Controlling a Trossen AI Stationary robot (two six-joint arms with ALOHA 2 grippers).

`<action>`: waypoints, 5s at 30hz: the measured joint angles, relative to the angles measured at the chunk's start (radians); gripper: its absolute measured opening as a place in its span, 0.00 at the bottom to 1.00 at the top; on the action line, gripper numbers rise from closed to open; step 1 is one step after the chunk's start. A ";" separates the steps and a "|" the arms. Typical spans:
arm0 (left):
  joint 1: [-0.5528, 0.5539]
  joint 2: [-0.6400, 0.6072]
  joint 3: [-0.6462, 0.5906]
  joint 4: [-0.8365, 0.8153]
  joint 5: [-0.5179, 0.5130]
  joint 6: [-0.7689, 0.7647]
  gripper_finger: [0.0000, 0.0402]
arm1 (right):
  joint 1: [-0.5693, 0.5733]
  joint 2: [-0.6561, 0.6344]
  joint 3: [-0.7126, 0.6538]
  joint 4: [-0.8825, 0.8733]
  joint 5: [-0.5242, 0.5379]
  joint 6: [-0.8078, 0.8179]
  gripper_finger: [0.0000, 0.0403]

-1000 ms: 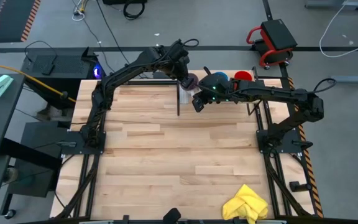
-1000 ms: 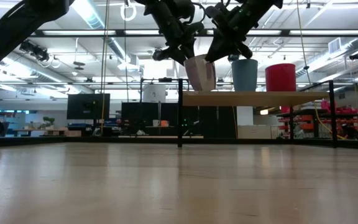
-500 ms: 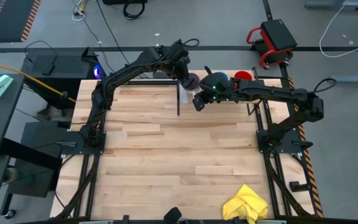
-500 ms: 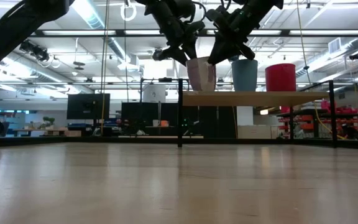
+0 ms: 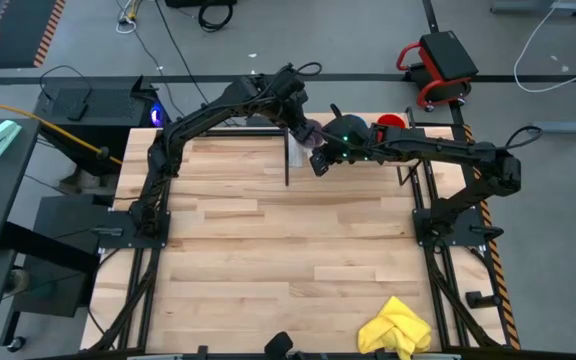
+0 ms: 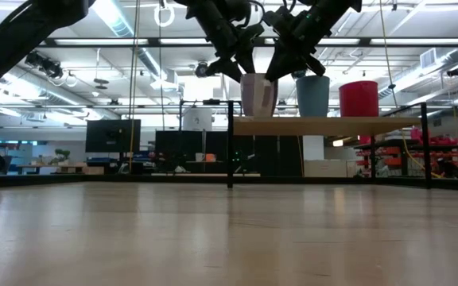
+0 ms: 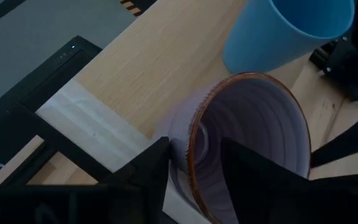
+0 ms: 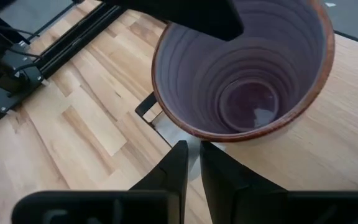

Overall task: Stack small to large cups/mugs on shelf
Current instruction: Put the purple mug on the shelf, then return to Home Position

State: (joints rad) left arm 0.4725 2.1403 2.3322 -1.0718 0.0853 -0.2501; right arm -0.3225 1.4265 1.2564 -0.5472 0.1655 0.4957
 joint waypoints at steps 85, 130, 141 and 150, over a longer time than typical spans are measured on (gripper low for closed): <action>0.044 -0.088 0.023 0.012 0.023 -0.054 0.43 | 0.081 -0.053 0.282 -0.201 0.036 -0.081 0.12; -0.252 -0.358 0.020 -0.282 0.020 -0.124 0.45 | 0.597 -0.434 0.385 -0.654 0.107 0.112 0.12; -0.386 -0.430 0.019 -0.362 -0.187 -0.112 0.45 | 0.682 -0.482 0.385 -0.522 0.185 0.114 0.12; -0.580 -0.528 0.016 -0.335 -0.391 -0.132 0.45 | 0.773 -0.485 0.333 -0.334 0.291 0.041 0.12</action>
State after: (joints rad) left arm -0.1073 1.6123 2.3486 -1.4071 -0.3057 -0.3817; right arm 0.4502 0.9412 1.5889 -0.8817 0.4561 0.5370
